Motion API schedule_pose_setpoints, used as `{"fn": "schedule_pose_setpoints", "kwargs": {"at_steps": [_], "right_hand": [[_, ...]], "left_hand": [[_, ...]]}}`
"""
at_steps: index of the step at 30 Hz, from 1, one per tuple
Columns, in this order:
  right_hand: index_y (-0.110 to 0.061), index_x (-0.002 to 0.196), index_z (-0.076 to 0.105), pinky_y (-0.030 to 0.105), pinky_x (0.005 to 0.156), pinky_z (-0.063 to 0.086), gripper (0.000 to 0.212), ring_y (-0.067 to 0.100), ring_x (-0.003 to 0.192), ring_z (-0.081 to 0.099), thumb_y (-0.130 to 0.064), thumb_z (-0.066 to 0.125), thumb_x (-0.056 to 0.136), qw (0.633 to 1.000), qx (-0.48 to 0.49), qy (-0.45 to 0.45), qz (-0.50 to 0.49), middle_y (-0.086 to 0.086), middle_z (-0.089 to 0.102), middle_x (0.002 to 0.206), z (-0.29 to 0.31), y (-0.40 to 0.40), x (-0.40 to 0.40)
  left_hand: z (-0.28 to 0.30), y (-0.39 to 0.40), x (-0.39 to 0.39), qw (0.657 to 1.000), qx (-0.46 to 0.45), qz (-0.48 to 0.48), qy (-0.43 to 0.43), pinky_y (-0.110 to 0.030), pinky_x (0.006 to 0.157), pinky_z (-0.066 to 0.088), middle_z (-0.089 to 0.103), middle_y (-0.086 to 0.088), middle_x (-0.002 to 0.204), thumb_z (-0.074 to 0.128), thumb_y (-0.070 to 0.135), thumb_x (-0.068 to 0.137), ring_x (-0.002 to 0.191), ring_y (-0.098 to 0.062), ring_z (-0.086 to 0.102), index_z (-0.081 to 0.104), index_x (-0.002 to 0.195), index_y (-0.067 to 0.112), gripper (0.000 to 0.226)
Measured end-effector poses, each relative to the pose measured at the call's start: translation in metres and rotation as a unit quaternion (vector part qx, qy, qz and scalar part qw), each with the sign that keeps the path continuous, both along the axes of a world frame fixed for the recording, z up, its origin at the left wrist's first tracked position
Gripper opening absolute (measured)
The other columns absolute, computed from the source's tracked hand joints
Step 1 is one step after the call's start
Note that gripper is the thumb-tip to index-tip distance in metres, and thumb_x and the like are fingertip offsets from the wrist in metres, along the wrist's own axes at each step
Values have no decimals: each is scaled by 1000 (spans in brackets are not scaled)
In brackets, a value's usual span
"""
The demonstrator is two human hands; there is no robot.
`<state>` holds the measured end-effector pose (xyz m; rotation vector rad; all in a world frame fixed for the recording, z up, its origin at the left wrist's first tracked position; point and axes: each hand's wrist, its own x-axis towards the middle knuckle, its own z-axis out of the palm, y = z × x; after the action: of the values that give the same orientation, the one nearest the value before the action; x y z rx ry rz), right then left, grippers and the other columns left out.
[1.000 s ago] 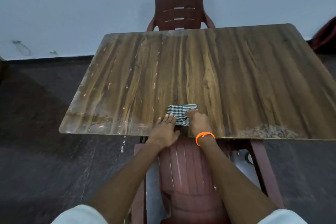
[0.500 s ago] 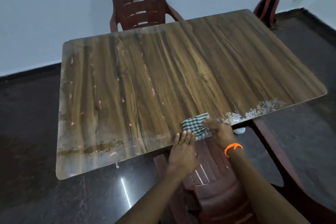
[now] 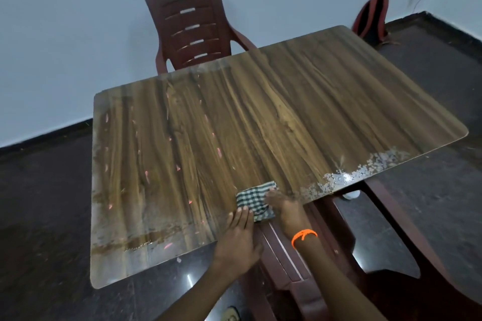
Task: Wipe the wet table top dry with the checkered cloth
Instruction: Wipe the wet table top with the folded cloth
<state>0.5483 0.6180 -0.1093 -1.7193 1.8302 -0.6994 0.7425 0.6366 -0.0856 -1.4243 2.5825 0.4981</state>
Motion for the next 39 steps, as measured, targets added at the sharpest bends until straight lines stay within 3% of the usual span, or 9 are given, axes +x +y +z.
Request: {"fn": "schedule_pose_setpoints", "kwargs": {"at_steps": [3,6,10,16,19,23,31,35,39], "right_hand": [[-16,106,73,20,103,36,45,10,121,54,8,61,70,999,-23,41,17,-1,65,121,0,10,-17],[-21,103,73,20,103,38,48,4,120,52,9,61,67,997,-27,69,-18,-7,66,120,-5,-2,-43],[-19,101,74,6,102,29,51,7,119,54,16,62,66,996,-15,51,-73,-5,66,118,-10,-41,-55],[-22,98,75,2,99,28,40,2,114,54,6,65,71,994,-38,43,-89,-4,67,117,-1,-94,-23],[-17,101,74,13,101,33,39,4,116,52,7,67,71,995,-66,42,-58,1,67,117,6,-91,5],[-18,106,73,20,104,38,46,6,123,51,12,67,72,998,-62,13,-14,-3,64,123,9,-49,20],[-16,108,73,29,102,43,43,11,124,51,12,68,76,995,-30,63,-68,-1,64,124,23,-14,-35],[-10,100,74,17,104,36,43,17,116,58,19,65,70,991,-44,69,-111,5,68,115,23,-61,-47],[-9,99,74,3,103,25,35,14,116,57,13,67,74,992,-40,52,-111,5,69,113,22,-109,-28]], "left_hand": [[3,2,-12,1000,0,-23,2,-41,122,3,31,-19,161,32,56,86,151,-31,25,33,154,-1,88],[7,-18,-36,999,-1,-46,18,-39,121,-9,16,-18,166,25,55,87,155,-29,10,19,158,0,90],[-3,-55,-57,999,-8,-25,45,-44,123,-2,25,-17,164,25,57,85,154,-28,17,27,156,0,91],[-2,-111,-25,998,-21,-46,41,-42,126,3,28,-14,163,21,56,88,153,-24,21,32,155,4,86],[9,-114,5,998,-7,-54,39,-40,126,2,28,-12,164,21,56,91,154,-22,19,31,157,6,83],[11,-77,31,997,2,-79,19,-44,119,15,52,-16,148,47,53,87,142,-28,44,54,143,3,75],[13,-47,-24,991,32,-124,27,-47,121,13,44,-19,154,52,48,86,147,-30,34,47,146,-1,78],[14,-94,-56,995,5,-92,31,-50,123,21,41,-20,156,46,50,90,149,-31,30,41,149,-3,79],[16,-142,-46,998,-2,-53,21,-49,125,13,34,-19,160,20,52,90,152,-30,24,34,152,-3,84]]}}
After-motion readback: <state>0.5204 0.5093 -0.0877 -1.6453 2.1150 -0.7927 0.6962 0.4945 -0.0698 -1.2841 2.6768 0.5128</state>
